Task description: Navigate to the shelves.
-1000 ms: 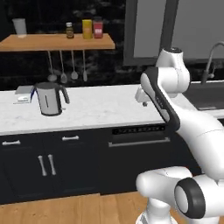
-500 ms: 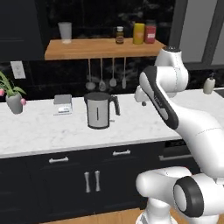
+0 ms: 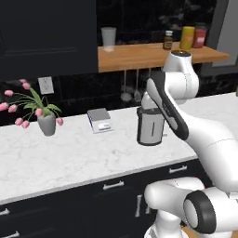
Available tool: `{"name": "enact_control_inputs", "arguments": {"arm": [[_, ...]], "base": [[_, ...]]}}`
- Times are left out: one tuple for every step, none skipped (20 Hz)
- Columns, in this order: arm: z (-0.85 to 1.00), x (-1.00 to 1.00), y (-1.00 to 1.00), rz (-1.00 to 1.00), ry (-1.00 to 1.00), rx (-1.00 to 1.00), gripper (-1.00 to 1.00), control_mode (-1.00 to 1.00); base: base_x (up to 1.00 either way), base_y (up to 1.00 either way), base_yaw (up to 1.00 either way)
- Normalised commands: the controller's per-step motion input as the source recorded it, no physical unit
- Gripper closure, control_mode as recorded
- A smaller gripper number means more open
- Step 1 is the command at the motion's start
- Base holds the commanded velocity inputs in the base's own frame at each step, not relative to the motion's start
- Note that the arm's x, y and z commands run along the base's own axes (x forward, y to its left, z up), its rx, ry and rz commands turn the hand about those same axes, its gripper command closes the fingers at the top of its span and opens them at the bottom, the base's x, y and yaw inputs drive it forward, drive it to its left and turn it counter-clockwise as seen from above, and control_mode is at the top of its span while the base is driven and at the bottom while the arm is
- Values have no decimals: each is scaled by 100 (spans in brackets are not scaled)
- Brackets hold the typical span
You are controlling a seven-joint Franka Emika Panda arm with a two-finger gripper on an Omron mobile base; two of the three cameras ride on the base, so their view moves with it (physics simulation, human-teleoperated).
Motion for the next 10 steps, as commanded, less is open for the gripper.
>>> {"name": "enact_control_inputs", "arguments": {"arm": [[0,0,0,0,0,0,-100,100],[0,0,0,0,0,0,-100,100],[0,0,0,0,0,0,-100,100],[0,0,0,0,0,0,-100,100],[0,0,0,0,0,0,-100,100],[0,0,0,0,0,0,-100,100],[0,0,0,0,0,0,-100,100],[0,0,0,0,0,0,-100,100],[0,0,0,0,0,0,-100,100],[0,0,0,0,0,0,-100,100]], "base": [[73,85,-21],[80,77,-17],[86,70,-12],[86,49,-2],[83,27,0],[74,5,0],[70,0,1],[66,0,4],[69,0,6],[76,0,6]]}}
